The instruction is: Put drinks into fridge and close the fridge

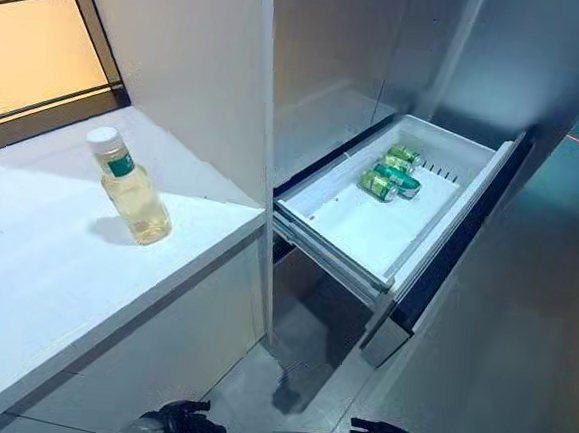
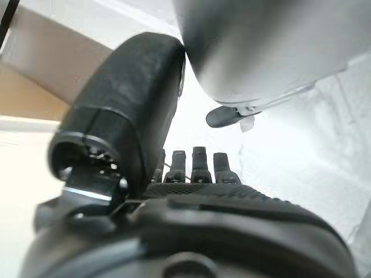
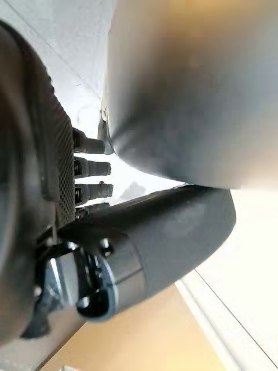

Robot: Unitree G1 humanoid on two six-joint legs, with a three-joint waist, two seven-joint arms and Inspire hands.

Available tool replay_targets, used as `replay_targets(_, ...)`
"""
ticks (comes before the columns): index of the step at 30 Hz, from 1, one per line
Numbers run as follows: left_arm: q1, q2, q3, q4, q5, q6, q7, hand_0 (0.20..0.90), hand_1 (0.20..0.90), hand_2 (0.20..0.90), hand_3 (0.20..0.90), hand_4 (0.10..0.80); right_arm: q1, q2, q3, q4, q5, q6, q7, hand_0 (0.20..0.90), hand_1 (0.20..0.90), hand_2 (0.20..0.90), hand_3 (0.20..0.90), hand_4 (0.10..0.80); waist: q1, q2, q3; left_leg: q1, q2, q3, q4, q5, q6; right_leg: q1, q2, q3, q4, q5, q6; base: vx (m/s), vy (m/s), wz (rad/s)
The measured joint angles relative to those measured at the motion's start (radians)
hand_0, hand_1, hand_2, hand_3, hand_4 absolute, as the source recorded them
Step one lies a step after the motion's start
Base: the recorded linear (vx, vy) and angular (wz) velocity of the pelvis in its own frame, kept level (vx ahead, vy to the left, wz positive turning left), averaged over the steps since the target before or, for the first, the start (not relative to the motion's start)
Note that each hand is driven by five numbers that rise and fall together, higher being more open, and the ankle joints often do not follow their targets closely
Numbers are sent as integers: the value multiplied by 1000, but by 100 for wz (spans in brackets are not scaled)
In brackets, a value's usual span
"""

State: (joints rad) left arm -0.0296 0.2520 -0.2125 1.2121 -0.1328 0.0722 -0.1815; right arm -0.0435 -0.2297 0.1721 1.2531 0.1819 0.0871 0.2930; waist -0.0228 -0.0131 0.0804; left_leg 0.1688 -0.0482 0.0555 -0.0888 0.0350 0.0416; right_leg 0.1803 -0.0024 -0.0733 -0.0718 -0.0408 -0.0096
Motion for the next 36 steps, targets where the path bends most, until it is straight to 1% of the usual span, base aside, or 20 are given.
replay_targets(4,18,-4,14,1,-24,-24,53,900,900,900,900,800,1,0,-1,0,-3,0,0,900,900,900,900,800,0,-3,-1,-1,-1,-6,0,0,0,2,0,-5,-2,0,0,-4,-1,3)
replay_targets(8,22,-2,13,17,20,-84,134,900,900,900,900,800,0,0,-1,1,-6,0,0,900,900,900,900,800,1,-5,-2,-1,-1,-6,0,0,0,1,0,-6,-2,0,0,0,0,0)
replay_targets(10,22,6,13,19,35,-115,129,900,900,900,900,800,0,0,-2,2,-7,-1,1,900,900,900,900,800,2,-5,-2,-2,-1,-6,0,0,0,1,-1,-6,-2,0,0,0,0,0)
replay_targets(12,21,20,10,13,33,-163,56,900,900,900,900,800,-1,-1,-2,6,-8,-6,7,900,900,900,900,800,1,-4,-1,-2,-1,-6,0,0,0,0,-1,-6,-1,0,0,-34,7,0)
replay_targets(13,21,23,8,6,32,-167,33,900,900,900,900,800,-2,-2,-2,6,-8,-6,8,900,900,900,900,800,1,-3,-1,-2,-1,-6,0,0,0,0,-1,-6,-1,0,0,-41,30,0)
replay_targets(14,21,37,-20,-40,10,-162,-55,900,900,900,900,800,-5,-5,-2,5,-10,-5,14,900,900,900,900,800,2,0,2,-3,-1,-6,0,0,0,-1,-1,-6,0,0,0,-25,33,0)
replay_targets(15,22,42,-33,-64,3,-161,-91,900,900,900,900,800,-6,-7,-2,5,-11,-4,17,900,900,900,900,800,2,2,3,-3,-1,-5,0,0,0,-2,-1,-6,1,0,0,-29,44,0)
replay_targets(19,20,78,-87,-307,-71,-85,-375,900,900,900,900,800,-10,-26,-3,-11,-20,8,33,900,900,900,900,800,1,22,15,-3,-2,-4,-3,0,1,-3,-3,-5,3,0,0,-31,49,-1)
replay_targets(20,17,104,-108,-414,-83,-47,-466,900,900,900,900,800,-9,-33,-2,-21,-21,13,38,900,900,900,900,800,-2,30,19,-3,-2,-4,-3,1,1,-3,-3,-5,2,0,0,-33,44,-1)
replay_targets(21,16,120,-117,-455,-84,-35,-509,900,900,900,900,800,-10,-35,-2,-24,-22,14,39,900,900,900,900,800,-2,32,21,-4,-1,-4,-3,1,1,-4,-2,-4,3,0,0,-33,45,-1)
replay_targets(23,-2,199,-133,-642,-107,49,-663,900,900,900,900,800,-10,-46,-1,-34,-25,16,39,900,900,900,900,800,-4,44,28,-4,0,-4,-1,1,0,-4,-1,-3,2,1,-1,-24,42,-1)
replay_targets(25,-44,290,-125,-875,-202,141,-782,900,900,900,900,800,-8,-66,-2,-31,-25,4,39,900,900,900,900,800,-1,64,38,-3,-1,-5,0,1,1,-1,-3,-5,0,5,1,-3,16,1)
replay_targets(26,-51,307,-117,-935,-231,178,-791,900,900,900,900,800,-7,-68,-2,-29,-25,0,39,900,900,900,900,800,1,67,39,-4,-2,-5,0,1,1,0,-3,-5,-1,5,1,18,11,4)
replay_targets(27,-60,347,-104,-1080,-308,228,-794,900,900,900,900,800,-5,-69,-2,-16,-25,-13,38,900,900,900,900,800,2,70,40,-5,-3,-7,-1,1,1,3,-3,-6,-7,7,3,0,0,0)
replay_targets(28,-79,360,-85,-1156,-408,242,-800,900,900,900,900,800,-4,-70,-3,-7,-25,-24,36,900,900,900,900,800,6,72,38,-4,-4,-8,-3,1,1,5,-4,-7,-10,8,4,38,-15,4)
replay_targets(29,-97,347,-61,-1223,-511,251,-779,900,900,900,900,800,0,-68,-3,1,-26,-34,35,900,900,900,900,800,9,73,37,-2,-4,-9,-1,1,1,13,-5,-9,-15,8,4,54,-26,5)
replay_targets(30,-113,328,-47,-1280,-592,247,-749,900,900,900,900,800,3,-67,-2,3,-26,-44,34,900,900,900,900,800,10,73,37,1,-5,-11,-1,1,1,19,-5,-11,-18,9,4,65,-32,7)
replay_targets(31,-145,301,-44,-1355,-712,194,-696,900,900,900,900,800,4,-64,-2,4,-27,-56,28,900,900,900,900,800,14,72,38,2,-5,-16,-1,1,1,21,-4,-14,-18,9,4,61,-29,6)
replay_targets(33,-173,273,-36,-1411,-796,122,-643,900,900,900,900,800,5,-60,0,6,-27,-67,17,900,900,900,900,800,12,73,37,4,-4,-19,0,1,1,23,-2,-15,-18,9,4,48,-27,2)
replay_targets(36,-184,236,28,-1481,-867,-97,-515,900,900,900,900,800,13,-53,1,18,-24,-84,4,900,900,900,900,800,7,74,34,20,-2,-21,-2,0,-1,37,-1,-16,-19,9,4,51,-39,-1)
